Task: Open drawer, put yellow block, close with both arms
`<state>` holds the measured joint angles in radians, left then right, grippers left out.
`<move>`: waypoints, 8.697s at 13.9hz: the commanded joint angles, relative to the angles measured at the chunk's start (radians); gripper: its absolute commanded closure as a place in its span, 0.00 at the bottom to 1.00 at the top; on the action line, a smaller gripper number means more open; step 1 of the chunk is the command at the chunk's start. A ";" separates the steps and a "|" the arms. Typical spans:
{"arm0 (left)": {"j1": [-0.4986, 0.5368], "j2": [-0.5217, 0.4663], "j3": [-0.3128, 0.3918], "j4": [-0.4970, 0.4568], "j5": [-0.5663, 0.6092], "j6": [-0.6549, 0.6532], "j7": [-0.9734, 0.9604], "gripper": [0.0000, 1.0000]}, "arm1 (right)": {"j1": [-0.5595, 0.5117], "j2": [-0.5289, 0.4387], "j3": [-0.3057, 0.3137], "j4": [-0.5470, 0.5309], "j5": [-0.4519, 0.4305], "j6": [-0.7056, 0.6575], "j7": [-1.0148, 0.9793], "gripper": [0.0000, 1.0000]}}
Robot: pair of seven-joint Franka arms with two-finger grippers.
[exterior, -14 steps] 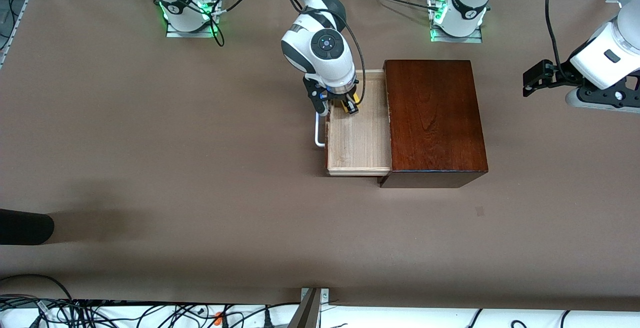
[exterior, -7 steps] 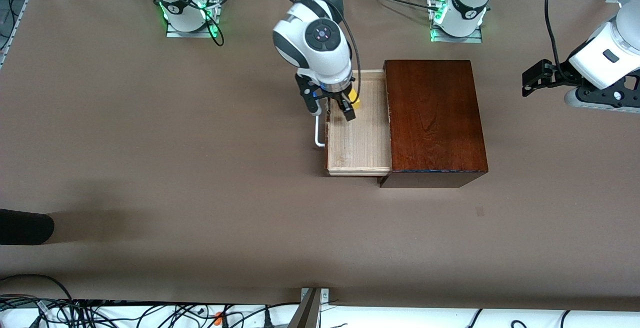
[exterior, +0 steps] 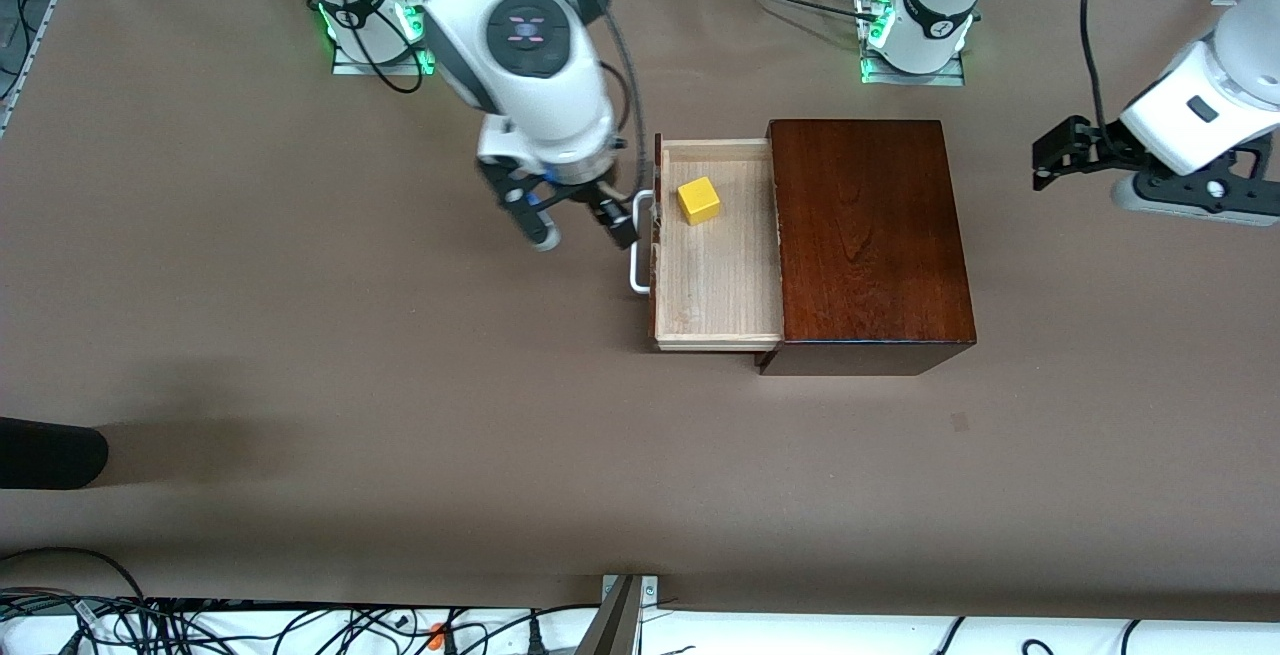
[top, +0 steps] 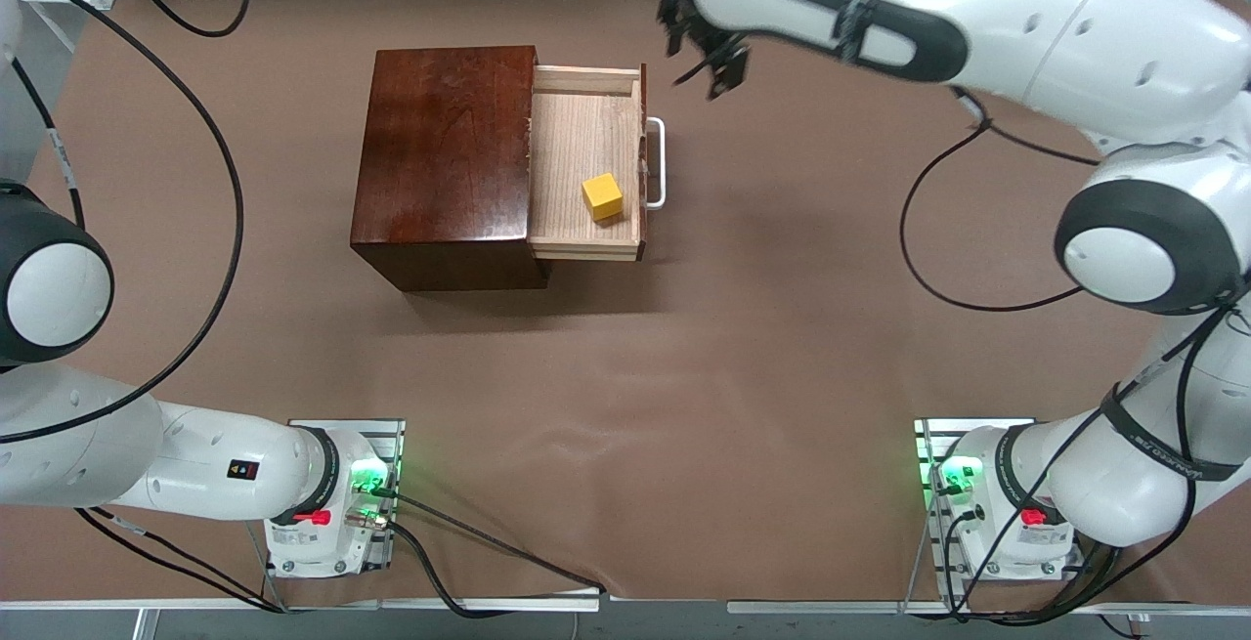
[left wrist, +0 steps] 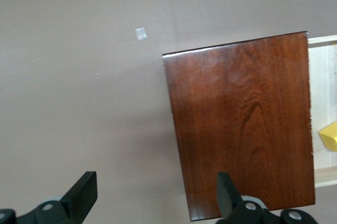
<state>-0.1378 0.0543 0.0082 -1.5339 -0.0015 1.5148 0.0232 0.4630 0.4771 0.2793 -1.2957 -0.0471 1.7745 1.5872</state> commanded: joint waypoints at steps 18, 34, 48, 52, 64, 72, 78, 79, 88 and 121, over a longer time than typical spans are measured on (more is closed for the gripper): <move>-0.505 0.445 -0.274 0.169 0.104 0.277 0.564 0.00 | -0.440 -0.506 -0.341 -0.378 0.078 -0.178 -1.753 0.00; -0.510 0.628 -0.258 0.161 0.239 0.436 0.750 0.00 | -0.494 -0.505 -0.333 -0.352 0.035 -0.224 -1.753 0.00; -0.460 0.519 -0.255 0.041 0.241 0.223 0.733 0.00 | -0.494 -0.503 -0.335 -0.353 0.038 -0.239 -1.753 0.00; -0.460 0.519 -0.255 0.040 0.241 0.212 0.684 0.00 | -0.494 -0.503 -0.335 -0.353 0.038 -0.239 -1.753 0.00; -0.444 0.501 -0.255 -0.003 0.258 0.156 0.567 0.00 | -0.495 -0.503 -0.341 -0.353 0.046 -0.241 -1.753 0.00; -0.395 0.447 -0.255 -0.090 0.279 0.142 0.583 0.00 | -0.495 -0.503 -0.342 -0.356 0.052 -0.241 -1.753 0.00; -0.376 0.423 -0.257 -0.127 0.307 0.119 0.583 0.00 | -0.495 -0.503 -0.342 -0.356 0.053 -0.241 -1.753 0.00; -0.365 0.423 -0.257 -0.126 0.307 0.111 0.581 0.00 | -0.495 -0.502 -0.342 -0.356 0.055 -0.241 -1.753 0.00; -0.429 0.434 -0.269 -0.026 0.298 0.142 0.341 0.00 | -0.495 -0.503 -0.342 -0.356 0.058 -0.241 -1.753 0.00; 0.010 -0.076 0.047 -0.088 -0.026 0.028 -0.098 0.00 | -0.495 -0.503 -0.342 -0.356 0.058 -0.245 -1.753 0.00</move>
<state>-0.1248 0.0279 0.0512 -1.5843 -0.0113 1.5498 -0.0513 -0.0214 -0.0192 -0.0677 -1.6480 -0.0049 1.5387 -0.1620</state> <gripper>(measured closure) 0.000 0.000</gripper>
